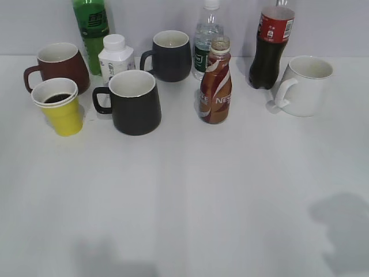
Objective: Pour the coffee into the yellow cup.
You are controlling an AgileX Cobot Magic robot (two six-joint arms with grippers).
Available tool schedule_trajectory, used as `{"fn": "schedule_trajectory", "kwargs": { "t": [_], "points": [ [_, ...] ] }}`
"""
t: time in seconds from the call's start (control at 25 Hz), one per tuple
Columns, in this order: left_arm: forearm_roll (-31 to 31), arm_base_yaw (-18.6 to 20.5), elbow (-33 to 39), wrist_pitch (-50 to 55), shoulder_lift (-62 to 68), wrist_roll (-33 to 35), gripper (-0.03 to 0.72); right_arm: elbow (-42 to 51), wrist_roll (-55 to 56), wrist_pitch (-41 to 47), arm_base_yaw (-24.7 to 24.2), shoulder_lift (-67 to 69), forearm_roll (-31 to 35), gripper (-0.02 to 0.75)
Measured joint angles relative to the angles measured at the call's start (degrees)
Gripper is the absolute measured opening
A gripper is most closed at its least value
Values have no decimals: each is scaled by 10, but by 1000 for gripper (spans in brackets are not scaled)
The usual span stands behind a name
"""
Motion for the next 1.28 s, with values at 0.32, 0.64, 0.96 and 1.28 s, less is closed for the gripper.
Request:
{"fn": "schedule_trajectory", "kwargs": {
  "t": [0.32, 0.64, 0.96, 1.28],
  "points": [
    [-52, 0, 43, -23, 0, 30, 565, 37, -10, 129, 0, -280, 8, 490],
    [-43, 0, 43, -23, 0, 32, 565, 62, -16, 125, 0, -295, 9, 490],
    [-43, 0, 43, -23, 0, 32, 565, 62, -16, 122, 0, -291, 9, 490],
    [-42, 1, 43, -23, -1, 32, 565, 62, -16, 121, -2, -291, 9, 490]
  ]
}}
